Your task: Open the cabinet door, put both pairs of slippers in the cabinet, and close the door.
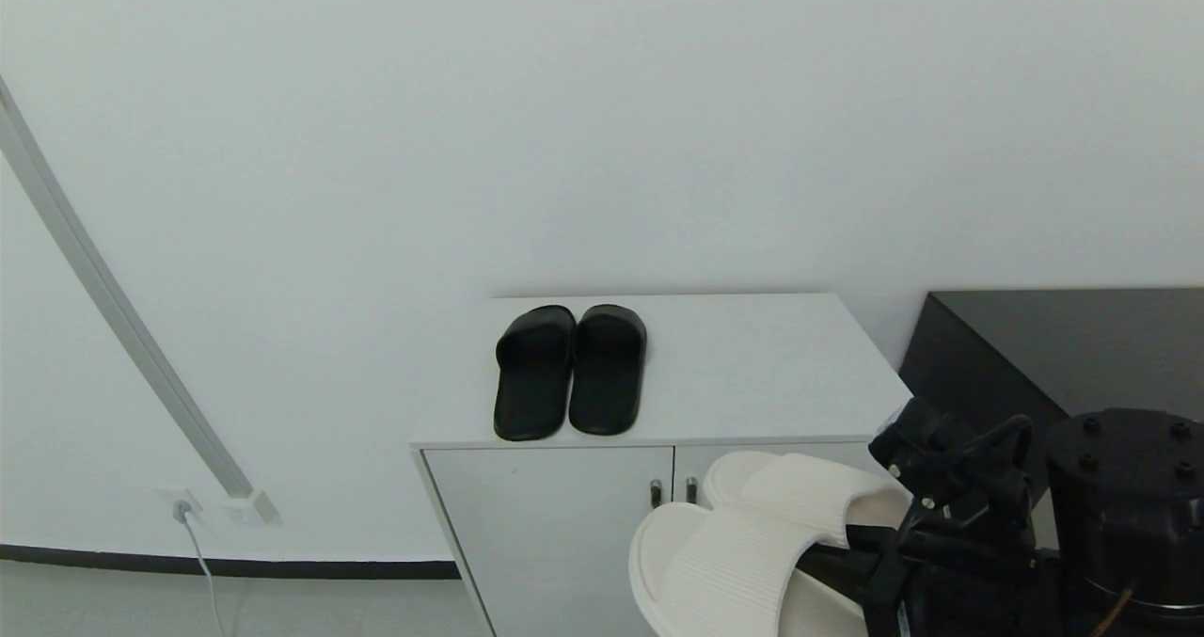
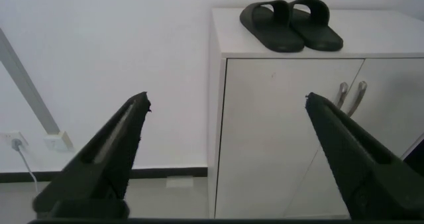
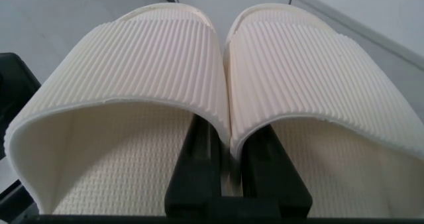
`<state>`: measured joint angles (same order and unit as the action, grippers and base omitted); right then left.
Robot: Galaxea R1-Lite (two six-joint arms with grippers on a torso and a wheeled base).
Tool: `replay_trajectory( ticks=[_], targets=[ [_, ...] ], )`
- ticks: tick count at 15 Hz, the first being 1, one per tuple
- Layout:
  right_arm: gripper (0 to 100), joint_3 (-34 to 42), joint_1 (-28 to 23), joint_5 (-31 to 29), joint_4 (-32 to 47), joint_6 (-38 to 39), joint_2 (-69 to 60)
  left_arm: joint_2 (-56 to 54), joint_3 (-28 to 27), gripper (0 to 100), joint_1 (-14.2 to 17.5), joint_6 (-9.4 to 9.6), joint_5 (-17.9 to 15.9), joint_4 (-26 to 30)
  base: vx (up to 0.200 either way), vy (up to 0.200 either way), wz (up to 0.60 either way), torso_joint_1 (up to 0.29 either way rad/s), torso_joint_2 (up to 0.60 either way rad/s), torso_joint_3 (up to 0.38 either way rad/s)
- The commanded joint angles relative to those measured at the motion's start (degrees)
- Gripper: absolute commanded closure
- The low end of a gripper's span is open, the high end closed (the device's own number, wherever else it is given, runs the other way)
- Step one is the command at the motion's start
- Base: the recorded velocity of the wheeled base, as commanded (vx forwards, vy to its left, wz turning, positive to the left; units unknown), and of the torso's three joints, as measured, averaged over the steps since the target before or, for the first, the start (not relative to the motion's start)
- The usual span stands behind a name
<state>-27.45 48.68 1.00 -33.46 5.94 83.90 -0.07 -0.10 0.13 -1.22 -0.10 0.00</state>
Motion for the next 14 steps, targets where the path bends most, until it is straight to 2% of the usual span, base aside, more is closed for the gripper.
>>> replay_trajectory(
  ticks=[1,5,14],
  targets=[
    [100,0.12,0.19,-0.03,-0.02,0.04,0.13,0.07,0.01,0,0.04,-0.01,0.01,0.0,0.0,0.0,0.0,-0.168,0.38,0.212],
    [100,0.21,0.37,-0.12,-0.02,-0.31,0.04,0.07,0.01,0,0.04,-0.01,0.01,0.0,0.0,0.0,0.0,-0.178,0.4,0.227],
    [100,0.73,0.37,0.06,-0.02,-0.4,-0.05,0.07,0.01,0,0.04,-0.1,0.01,0.0,0.0,0.0,0.0,-0.221,0.54,0.315]
  ],
)
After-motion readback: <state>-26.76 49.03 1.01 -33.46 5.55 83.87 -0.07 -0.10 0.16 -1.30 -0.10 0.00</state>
